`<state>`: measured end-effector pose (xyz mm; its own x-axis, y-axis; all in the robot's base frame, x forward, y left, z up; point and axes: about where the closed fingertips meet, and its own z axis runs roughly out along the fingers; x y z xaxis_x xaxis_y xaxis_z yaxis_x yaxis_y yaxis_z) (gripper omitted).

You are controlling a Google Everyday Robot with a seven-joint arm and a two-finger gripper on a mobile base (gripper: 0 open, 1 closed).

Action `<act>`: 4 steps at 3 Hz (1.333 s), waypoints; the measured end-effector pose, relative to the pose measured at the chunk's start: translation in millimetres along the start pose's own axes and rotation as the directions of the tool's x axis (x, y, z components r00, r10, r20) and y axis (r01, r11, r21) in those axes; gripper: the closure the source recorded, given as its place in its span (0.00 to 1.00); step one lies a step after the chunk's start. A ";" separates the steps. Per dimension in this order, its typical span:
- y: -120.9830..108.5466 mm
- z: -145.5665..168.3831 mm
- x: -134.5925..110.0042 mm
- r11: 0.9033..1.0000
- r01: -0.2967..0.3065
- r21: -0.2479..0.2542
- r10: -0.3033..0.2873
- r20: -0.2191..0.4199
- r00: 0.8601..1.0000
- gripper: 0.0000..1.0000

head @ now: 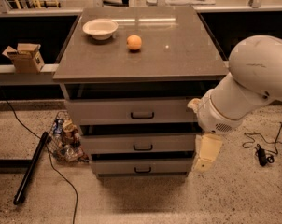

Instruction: Open bottom drawer

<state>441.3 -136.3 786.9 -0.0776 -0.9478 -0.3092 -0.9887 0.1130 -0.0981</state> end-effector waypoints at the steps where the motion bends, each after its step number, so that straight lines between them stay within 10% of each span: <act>1: 3.3 40.4 5.2 0.999 0.023 -0.024 -0.024 -0.043 0.999 0.00; 3: 22.5 194.7 19.4 0.995 0.051 -0.082 -0.051 0.005 0.999 0.00; 4: 22.8 195.1 19.3 0.995 0.052 -0.082 -0.052 0.004 0.999 0.00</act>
Offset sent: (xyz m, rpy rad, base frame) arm 0.0028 0.0451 -0.2177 -0.0748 0.0453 0.0973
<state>442.2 -93.8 594.1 -0.0259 -0.9511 -0.3077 -0.9986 0.0388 -0.0358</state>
